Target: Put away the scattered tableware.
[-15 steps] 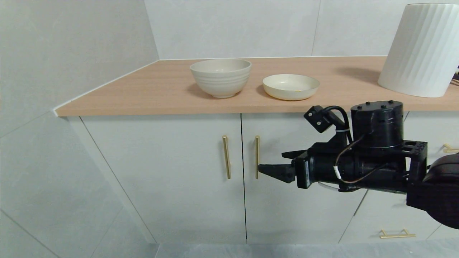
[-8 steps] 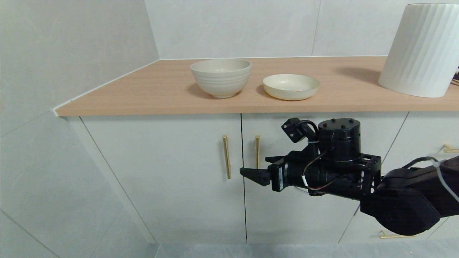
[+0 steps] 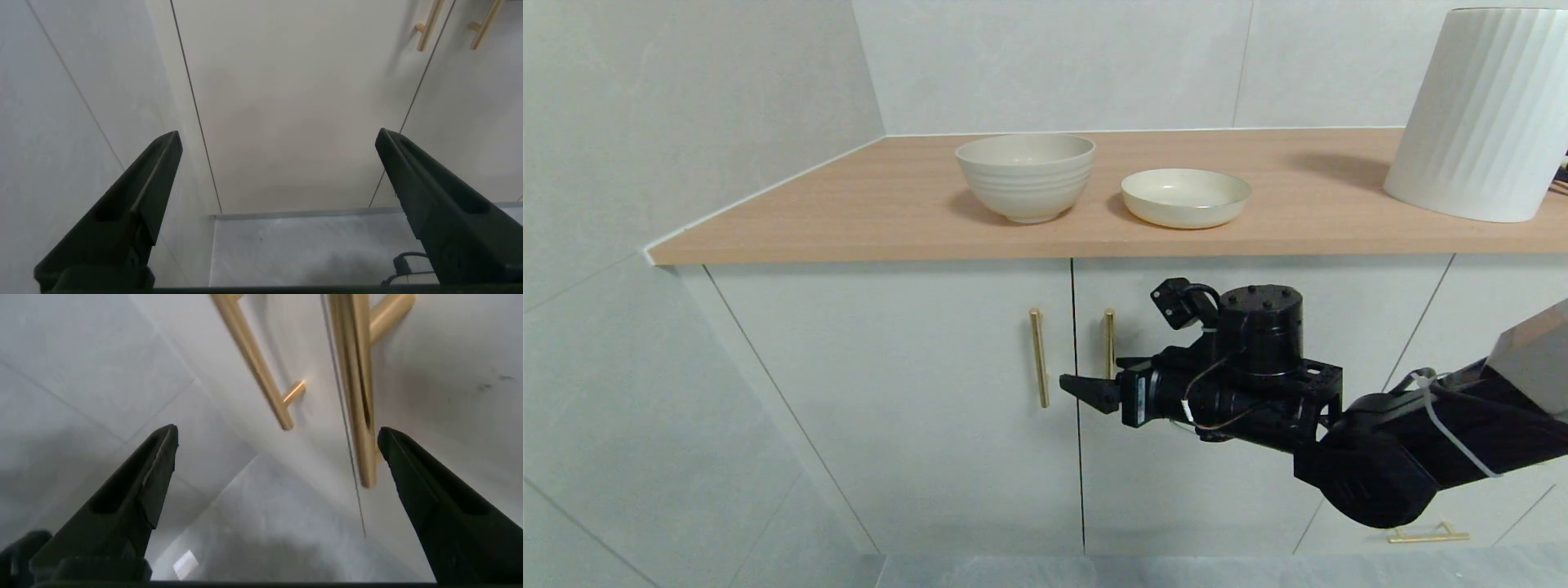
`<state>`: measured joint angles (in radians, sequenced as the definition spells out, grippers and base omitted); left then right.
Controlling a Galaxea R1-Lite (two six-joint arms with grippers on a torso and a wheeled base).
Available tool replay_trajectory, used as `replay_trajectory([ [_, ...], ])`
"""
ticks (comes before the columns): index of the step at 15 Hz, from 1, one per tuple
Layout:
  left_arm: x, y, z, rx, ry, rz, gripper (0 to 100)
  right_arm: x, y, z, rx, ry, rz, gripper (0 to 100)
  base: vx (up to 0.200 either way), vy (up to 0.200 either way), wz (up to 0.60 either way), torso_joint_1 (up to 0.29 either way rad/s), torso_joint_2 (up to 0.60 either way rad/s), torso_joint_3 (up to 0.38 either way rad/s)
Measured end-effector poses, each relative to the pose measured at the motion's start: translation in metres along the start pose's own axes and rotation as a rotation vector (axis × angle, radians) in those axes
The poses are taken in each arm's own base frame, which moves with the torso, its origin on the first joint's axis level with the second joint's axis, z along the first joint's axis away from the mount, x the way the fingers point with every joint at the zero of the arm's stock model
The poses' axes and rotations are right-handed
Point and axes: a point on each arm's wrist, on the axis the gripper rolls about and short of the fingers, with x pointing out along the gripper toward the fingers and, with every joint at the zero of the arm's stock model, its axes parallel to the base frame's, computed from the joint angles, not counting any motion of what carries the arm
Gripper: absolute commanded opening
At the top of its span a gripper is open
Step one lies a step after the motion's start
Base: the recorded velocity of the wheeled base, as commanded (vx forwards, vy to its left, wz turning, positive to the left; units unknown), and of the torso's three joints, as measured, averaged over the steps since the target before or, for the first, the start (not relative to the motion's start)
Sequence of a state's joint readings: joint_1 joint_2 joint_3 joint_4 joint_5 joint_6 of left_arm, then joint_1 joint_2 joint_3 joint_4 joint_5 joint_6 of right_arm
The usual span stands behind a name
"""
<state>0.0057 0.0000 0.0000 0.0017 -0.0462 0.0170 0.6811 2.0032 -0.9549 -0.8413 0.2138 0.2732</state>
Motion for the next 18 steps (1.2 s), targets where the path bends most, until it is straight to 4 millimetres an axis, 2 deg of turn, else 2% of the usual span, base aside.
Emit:
replay_trajectory([
  [4, 0.000, 0.000, 0.000, 0.000, 0.000, 0.000, 100, 0.011, -0.008, -0.006, 0.017, -0.014, -0.016, 100, 0.000, 0.000, 0.00, 0.000, 0.00, 0.000],
  [8, 0.000, 0.000, 0.000, 0.000, 0.000, 0.000, 100, 0.018, -0.007, -0.007, 0.064, -0.049, 0.004, 100, 0.000, 0.000, 0.00, 0.000, 0.00, 0.000],
  [14, 0.000, 0.000, 0.000, 0.000, 0.000, 0.000, 100, 0.022, 0.005, -0.009, 0.117, -0.061, 0.046, 100, 0.000, 0.000, 0.00, 0.000, 0.00, 0.000],
  [18, 0.000, 0.000, 0.000, 0.000, 0.000, 0.000, 100, 0.012, 0.015, -0.012, 0.117, -0.029, 0.083, 100, 0.000, 0.000, 0.00, 0.000, 0.00, 0.000],
])
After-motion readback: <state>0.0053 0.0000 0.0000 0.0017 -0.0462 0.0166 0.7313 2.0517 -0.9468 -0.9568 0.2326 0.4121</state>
